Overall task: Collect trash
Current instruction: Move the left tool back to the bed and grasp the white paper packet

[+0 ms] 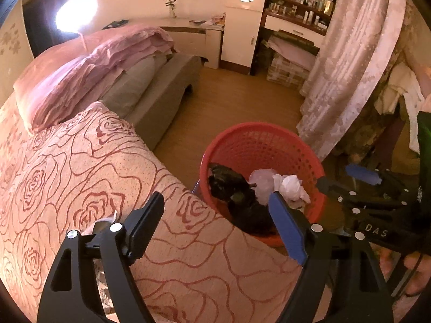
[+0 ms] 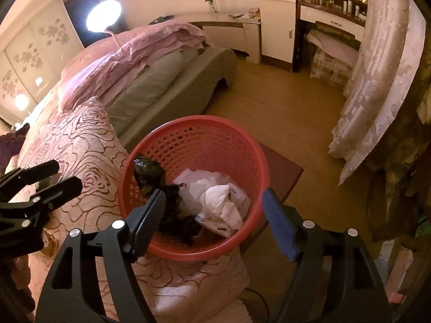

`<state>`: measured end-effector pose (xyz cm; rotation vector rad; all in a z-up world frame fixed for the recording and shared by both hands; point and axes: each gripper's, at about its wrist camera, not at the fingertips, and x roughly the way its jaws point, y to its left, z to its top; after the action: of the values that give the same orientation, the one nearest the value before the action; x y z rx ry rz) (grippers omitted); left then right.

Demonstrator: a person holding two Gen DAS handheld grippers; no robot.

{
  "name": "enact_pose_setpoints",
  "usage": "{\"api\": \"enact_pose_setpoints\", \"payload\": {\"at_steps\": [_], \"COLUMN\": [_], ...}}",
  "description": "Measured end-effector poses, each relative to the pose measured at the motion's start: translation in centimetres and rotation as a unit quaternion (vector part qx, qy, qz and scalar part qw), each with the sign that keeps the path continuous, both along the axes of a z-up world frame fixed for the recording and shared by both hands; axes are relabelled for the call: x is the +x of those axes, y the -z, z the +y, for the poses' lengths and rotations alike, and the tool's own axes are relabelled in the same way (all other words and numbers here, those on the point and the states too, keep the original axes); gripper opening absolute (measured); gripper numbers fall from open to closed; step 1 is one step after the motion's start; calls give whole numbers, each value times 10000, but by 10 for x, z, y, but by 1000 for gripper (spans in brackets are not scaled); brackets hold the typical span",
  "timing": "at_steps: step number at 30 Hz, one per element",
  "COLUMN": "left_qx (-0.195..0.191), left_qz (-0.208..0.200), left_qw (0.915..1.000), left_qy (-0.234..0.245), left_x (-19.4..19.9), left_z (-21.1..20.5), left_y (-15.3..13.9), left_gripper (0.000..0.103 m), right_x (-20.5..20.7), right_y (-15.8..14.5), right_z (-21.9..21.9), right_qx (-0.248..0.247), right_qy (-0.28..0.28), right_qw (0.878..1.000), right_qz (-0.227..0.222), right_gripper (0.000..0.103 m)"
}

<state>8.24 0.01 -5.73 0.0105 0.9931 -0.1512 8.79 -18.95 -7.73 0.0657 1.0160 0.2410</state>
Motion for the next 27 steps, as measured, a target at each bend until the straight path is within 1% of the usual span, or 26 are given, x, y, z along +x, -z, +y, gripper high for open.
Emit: {"api": "enact_pose_setpoints", "payload": {"at_steps": [8,15,20,27], "left_qx": [-101,-149,-62,280], "left_qz": [-30,-74,-146,-339], "left_qw": [9999,9995,9986,9941], "left_qy": [-80,-275,-504,-994], "left_x": [-15,-33,-53,-82], "left_z": [16,42,75,142], "left_y": [-2,-5,-12,-27], "left_gripper": [77,78,78,78], "right_x": [-12,-24,-38,-57], "right_y": [-11,-15,-14,-8], "right_z": [11,33,57,92], "right_qx": [-28,-48,-26,76], "right_qy": [-88,-351,-730,-1325], "right_qw": [9999,9992,9972,9911], "right_qz": [-128,-171,-171,-109], "right_gripper": [77,77,77,77]}}
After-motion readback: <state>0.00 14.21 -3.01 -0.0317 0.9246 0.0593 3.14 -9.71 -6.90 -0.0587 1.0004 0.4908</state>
